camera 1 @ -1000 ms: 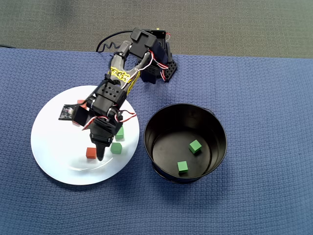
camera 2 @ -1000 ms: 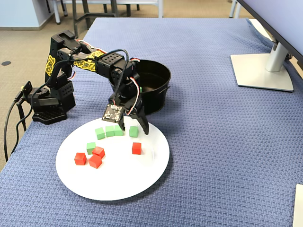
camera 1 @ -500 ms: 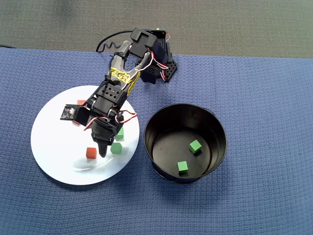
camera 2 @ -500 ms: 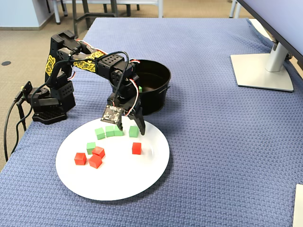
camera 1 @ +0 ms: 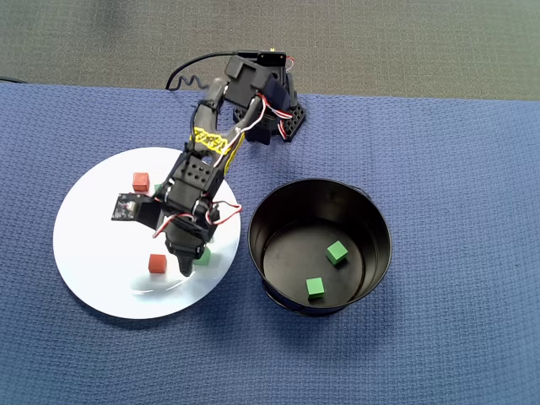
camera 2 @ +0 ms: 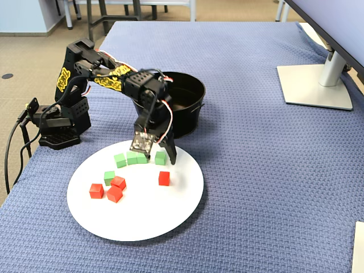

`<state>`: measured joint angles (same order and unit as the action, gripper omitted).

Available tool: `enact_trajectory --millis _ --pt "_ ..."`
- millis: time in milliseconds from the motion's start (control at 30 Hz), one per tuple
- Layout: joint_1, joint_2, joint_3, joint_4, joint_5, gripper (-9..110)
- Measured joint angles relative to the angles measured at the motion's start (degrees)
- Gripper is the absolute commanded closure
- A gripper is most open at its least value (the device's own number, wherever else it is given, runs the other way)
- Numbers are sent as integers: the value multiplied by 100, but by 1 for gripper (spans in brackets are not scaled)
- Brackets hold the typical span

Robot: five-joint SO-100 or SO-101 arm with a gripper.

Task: Pick up the green cubes from the white plate and place them in the black recipient

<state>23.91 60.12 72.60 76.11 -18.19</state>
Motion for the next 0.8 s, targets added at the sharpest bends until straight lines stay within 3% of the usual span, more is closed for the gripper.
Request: enact_trajectory --millis 667,800 --pt "-193 -9 79 -299 -123 89" --pt "-202 -9 202 -360 -141 101"
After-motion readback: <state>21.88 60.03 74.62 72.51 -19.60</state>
